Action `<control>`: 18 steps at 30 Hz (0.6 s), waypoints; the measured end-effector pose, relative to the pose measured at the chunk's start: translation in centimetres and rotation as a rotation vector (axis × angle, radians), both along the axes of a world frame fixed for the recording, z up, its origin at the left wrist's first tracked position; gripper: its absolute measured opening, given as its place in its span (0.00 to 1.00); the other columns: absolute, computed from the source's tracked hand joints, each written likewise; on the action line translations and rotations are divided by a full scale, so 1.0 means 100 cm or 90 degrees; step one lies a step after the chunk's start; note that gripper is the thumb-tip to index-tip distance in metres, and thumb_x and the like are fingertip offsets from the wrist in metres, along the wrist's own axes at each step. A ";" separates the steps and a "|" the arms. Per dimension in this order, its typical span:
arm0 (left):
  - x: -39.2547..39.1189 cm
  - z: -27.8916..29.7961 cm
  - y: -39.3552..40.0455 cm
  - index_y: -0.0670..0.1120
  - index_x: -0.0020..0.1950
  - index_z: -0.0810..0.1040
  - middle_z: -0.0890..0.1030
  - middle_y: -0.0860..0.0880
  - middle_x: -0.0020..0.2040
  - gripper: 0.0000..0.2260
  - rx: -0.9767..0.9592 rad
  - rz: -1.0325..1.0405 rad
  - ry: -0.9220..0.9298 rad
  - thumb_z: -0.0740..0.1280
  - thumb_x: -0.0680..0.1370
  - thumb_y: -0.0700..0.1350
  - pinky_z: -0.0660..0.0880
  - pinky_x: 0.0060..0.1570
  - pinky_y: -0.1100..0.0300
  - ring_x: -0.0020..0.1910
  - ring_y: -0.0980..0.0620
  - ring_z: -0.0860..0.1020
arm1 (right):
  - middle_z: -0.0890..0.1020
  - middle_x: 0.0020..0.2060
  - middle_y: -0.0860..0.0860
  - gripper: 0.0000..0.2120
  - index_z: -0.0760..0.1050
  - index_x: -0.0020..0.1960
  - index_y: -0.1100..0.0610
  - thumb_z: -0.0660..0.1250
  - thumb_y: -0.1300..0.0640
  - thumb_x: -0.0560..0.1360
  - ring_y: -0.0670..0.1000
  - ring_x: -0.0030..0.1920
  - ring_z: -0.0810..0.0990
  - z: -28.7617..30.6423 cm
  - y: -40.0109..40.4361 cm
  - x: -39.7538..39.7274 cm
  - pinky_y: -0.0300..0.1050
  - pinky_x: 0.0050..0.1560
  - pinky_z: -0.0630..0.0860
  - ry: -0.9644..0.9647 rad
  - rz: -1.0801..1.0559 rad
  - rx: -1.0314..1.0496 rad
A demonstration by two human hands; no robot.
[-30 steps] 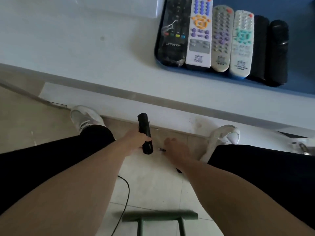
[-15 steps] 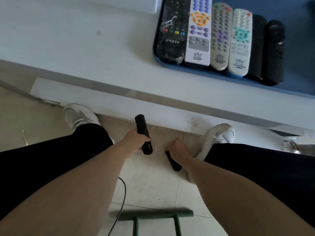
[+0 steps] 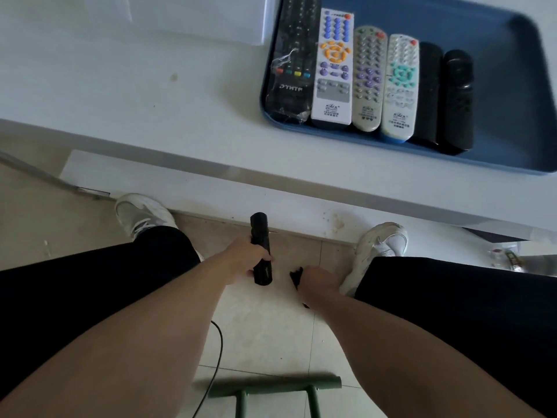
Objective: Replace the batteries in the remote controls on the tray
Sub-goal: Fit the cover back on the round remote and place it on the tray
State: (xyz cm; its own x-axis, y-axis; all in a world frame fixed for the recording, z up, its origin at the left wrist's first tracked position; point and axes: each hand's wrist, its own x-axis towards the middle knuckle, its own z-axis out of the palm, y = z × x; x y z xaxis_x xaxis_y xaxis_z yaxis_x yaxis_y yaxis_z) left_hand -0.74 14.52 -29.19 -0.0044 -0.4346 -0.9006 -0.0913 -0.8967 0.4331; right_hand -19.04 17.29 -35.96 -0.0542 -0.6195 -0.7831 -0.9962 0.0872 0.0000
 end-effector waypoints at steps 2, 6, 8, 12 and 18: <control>-0.002 0.013 0.001 0.41 0.64 0.73 0.81 0.43 0.51 0.18 -0.004 0.006 -0.009 0.71 0.76 0.33 0.79 0.44 0.55 0.46 0.47 0.81 | 0.82 0.52 0.52 0.13 0.73 0.60 0.56 0.64 0.51 0.79 0.54 0.50 0.82 0.010 0.004 -0.003 0.44 0.42 0.73 0.006 0.011 -0.033; -0.009 0.024 -0.002 0.40 0.65 0.73 0.81 0.42 0.53 0.17 -0.023 0.011 -0.002 0.70 0.76 0.35 0.80 0.53 0.50 0.49 0.46 0.81 | 0.79 0.55 0.54 0.23 0.61 0.72 0.55 0.63 0.55 0.79 0.56 0.52 0.81 0.015 0.008 -0.003 0.47 0.42 0.72 -0.032 0.078 -0.103; -0.012 0.023 -0.002 0.41 0.65 0.73 0.82 0.42 0.54 0.18 -0.034 0.000 -0.006 0.70 0.76 0.35 0.80 0.56 0.47 0.51 0.45 0.82 | 0.79 0.56 0.54 0.26 0.56 0.76 0.54 0.60 0.55 0.81 0.57 0.52 0.81 0.013 0.006 -0.001 0.47 0.41 0.71 -0.042 0.181 -0.116; -0.009 0.015 0.000 0.44 0.64 0.72 0.81 0.42 0.56 0.19 -0.032 -0.017 -0.017 0.73 0.75 0.36 0.81 0.53 0.49 0.53 0.44 0.82 | 0.79 0.57 0.55 0.28 0.56 0.78 0.56 0.61 0.58 0.81 0.58 0.53 0.81 0.004 0.005 -0.001 0.48 0.41 0.72 -0.026 0.277 -0.093; -0.002 0.007 -0.003 0.43 0.62 0.74 0.82 0.43 0.53 0.17 -0.032 -0.007 0.002 0.72 0.75 0.36 0.79 0.40 0.56 0.48 0.47 0.82 | 0.77 0.61 0.56 0.29 0.65 0.72 0.58 0.72 0.56 0.75 0.59 0.59 0.78 0.002 -0.015 -0.002 0.52 0.52 0.76 0.016 0.361 0.003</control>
